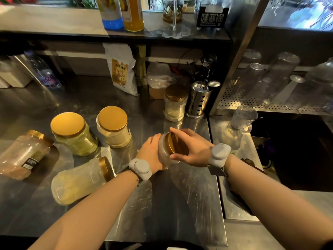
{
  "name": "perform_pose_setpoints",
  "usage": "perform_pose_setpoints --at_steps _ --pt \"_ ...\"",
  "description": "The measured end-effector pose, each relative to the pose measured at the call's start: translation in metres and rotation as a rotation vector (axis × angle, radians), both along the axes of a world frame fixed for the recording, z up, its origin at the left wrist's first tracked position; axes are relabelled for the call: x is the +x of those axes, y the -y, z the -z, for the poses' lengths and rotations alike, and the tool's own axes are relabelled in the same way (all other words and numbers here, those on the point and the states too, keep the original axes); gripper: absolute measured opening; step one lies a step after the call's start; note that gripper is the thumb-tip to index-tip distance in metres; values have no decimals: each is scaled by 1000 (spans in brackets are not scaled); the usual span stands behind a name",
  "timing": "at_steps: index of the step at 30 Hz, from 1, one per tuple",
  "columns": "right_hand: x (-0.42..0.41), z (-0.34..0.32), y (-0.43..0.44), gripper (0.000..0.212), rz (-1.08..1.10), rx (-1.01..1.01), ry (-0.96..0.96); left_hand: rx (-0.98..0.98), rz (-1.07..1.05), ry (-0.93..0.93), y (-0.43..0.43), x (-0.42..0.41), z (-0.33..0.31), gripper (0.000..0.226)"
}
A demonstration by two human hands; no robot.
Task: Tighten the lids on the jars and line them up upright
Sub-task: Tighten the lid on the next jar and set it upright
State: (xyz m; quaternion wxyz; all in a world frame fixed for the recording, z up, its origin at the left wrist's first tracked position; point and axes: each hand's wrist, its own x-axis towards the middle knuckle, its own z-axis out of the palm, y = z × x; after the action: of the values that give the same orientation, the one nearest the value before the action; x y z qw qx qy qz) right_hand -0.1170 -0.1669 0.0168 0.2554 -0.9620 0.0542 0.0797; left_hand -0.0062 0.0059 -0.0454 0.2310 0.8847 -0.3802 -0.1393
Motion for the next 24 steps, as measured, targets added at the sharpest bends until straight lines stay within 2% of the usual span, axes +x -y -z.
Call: perform_pose_setpoints --at_steps 6,10,12,17,21,24 --pt "4 1 -5 109 140 2 9 -25 -21 -4 1 -3 2 102" --pt "5 2 -13 109 225 149 51 -126 -174 -166 -12 -1 6 111" --pt "6 8 -20 96 334 301 59 -137 -263 -234 -18 2 6 114" --pt "6 31 -35 42 569 575 -90 -218 -371 -368 -28 8 6 119" --pt "2 41 -53 32 568 739 -156 -176 -414 -377 -34 6 6 120" --pt "1 43 -63 32 613 851 -160 -84 -447 -390 -34 3 10 116"
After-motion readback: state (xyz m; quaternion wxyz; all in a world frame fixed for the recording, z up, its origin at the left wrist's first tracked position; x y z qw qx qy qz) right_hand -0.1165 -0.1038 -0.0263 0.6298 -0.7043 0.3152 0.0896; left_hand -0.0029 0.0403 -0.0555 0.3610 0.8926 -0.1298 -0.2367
